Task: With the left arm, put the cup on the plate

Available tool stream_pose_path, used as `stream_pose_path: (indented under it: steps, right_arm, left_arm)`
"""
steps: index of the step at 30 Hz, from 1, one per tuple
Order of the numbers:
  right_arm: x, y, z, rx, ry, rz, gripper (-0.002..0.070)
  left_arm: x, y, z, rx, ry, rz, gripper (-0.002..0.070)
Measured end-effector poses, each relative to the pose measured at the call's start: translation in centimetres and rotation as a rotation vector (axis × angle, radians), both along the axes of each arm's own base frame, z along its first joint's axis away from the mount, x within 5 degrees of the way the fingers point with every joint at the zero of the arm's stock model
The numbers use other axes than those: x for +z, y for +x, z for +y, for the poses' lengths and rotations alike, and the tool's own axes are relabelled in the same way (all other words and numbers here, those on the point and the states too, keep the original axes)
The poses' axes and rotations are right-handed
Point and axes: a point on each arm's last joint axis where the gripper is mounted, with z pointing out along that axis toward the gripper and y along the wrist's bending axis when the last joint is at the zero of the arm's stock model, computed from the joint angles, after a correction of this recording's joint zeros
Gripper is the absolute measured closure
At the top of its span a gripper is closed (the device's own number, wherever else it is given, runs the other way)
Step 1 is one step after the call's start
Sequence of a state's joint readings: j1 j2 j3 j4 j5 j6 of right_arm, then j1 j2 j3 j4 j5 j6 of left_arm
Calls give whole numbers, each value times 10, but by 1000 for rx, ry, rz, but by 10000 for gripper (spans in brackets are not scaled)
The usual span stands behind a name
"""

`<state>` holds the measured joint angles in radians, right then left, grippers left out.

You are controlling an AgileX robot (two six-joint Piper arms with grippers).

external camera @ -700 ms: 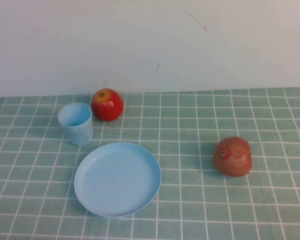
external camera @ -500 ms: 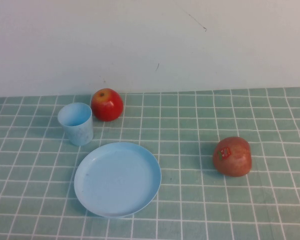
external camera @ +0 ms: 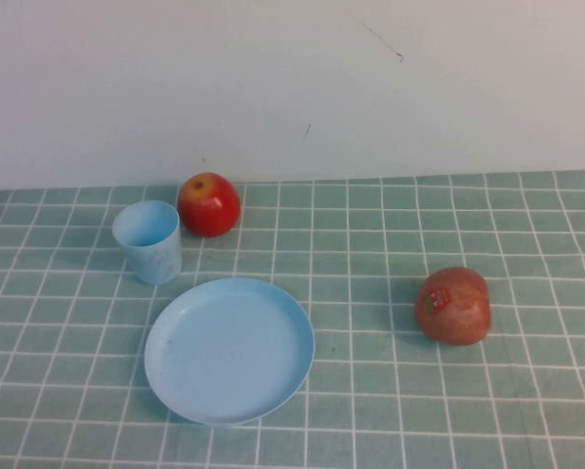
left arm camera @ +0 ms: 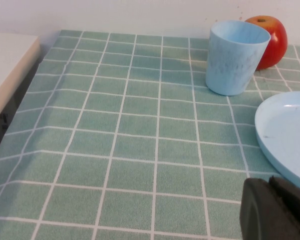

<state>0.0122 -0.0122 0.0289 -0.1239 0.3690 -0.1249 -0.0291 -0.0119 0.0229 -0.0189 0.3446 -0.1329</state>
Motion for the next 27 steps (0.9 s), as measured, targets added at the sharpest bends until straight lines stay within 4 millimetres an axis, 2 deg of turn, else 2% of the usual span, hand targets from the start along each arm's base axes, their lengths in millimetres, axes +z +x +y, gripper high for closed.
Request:
stream_pose_path:
  steps: [20,23,27]
  right_arm:
    - [0,0,0,0,0,0,678]
    - [0,0,0,0,0,0,678]
    - [0,0,0,0,0,0,678]
  left_arm:
    - [2,0,0,0,-1,-17,678]
    - [9,3,-1,1,-39,-114,678]
    - [33,4,1,15,-69,-387,678]
